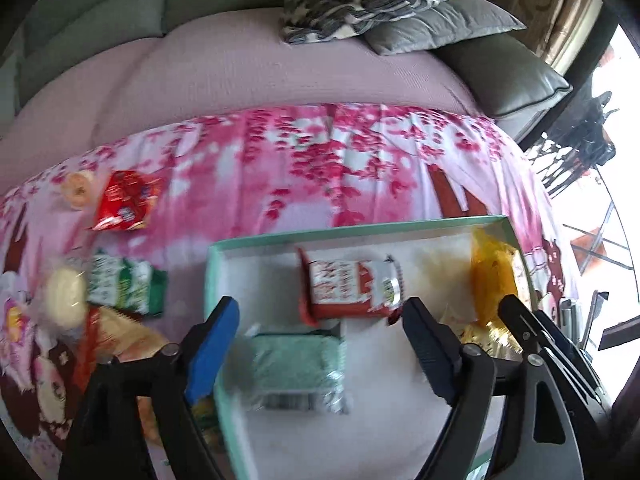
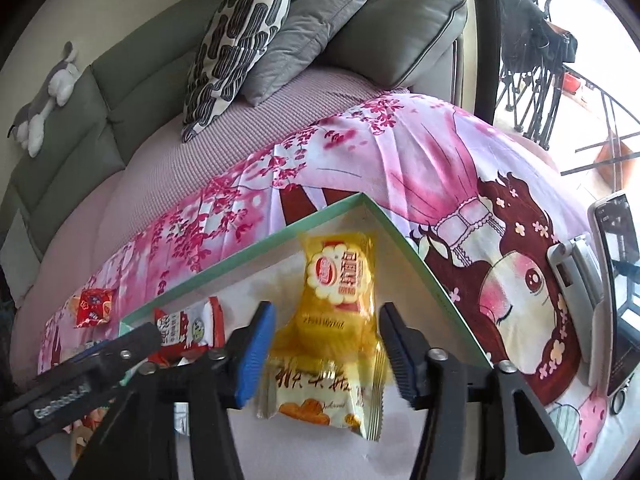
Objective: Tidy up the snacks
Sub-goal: 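Carry both snacks into the tray and open both tools, then move both tools back over the remaining snack pile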
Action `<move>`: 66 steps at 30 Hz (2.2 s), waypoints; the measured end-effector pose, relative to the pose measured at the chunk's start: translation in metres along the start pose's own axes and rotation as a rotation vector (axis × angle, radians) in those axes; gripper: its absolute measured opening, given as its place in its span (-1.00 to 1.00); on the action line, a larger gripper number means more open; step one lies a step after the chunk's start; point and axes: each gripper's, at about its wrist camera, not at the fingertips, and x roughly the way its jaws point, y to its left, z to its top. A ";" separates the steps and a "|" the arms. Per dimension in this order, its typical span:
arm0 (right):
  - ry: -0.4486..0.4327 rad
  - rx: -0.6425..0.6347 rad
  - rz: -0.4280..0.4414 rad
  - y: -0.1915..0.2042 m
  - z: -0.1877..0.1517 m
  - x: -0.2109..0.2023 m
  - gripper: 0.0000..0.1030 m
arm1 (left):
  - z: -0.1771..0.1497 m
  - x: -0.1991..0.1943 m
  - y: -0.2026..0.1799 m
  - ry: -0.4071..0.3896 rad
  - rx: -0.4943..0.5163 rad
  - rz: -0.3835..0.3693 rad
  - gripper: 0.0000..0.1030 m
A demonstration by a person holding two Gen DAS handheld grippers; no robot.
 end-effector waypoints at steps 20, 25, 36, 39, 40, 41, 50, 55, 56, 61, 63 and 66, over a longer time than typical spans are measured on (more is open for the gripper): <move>0.051 -0.050 0.049 0.040 -0.034 -0.027 1.00 | -0.047 -0.036 0.083 -0.021 -0.156 0.097 0.91; 0.060 -0.099 0.053 0.061 -0.041 -0.028 1.00 | -0.065 -0.049 0.113 -0.017 -0.204 0.142 0.91; 0.032 -0.279 0.121 0.133 -0.062 -0.048 1.00 | -0.093 -0.065 0.173 -0.011 -0.307 0.216 0.91; 0.051 -0.334 0.159 0.154 -0.072 -0.050 1.00 | -0.095 -0.069 0.189 -0.016 -0.342 0.217 0.91; 0.060 -0.347 0.176 0.161 -0.076 -0.050 1.00 | -0.096 -0.070 0.193 -0.016 -0.348 0.215 0.91; 0.074 -0.357 0.199 0.167 -0.080 -0.049 1.00 | -0.096 -0.070 0.196 -0.014 -0.354 0.212 0.91; 0.149 -0.387 0.267 0.189 -0.101 -0.039 1.00 | -0.104 -0.078 0.235 -0.027 -0.476 0.168 0.91; 0.162 -0.384 0.258 0.188 -0.103 -0.033 1.00 | -0.105 -0.077 0.245 -0.020 -0.509 0.167 0.91; 0.161 -0.388 0.255 0.189 -0.104 -0.033 1.00 | -0.104 -0.075 0.246 -0.014 -0.509 0.171 0.91; 0.176 -0.379 0.230 0.188 -0.105 -0.024 1.00 | -0.102 -0.068 0.249 0.011 -0.511 0.156 0.91; 0.184 -0.376 0.220 0.186 -0.105 -0.021 1.00 | -0.102 -0.067 0.253 0.013 -0.517 0.155 0.91; 0.187 -0.374 0.211 0.185 -0.105 -0.019 1.00 | -0.103 -0.069 0.263 0.007 -0.543 0.148 0.91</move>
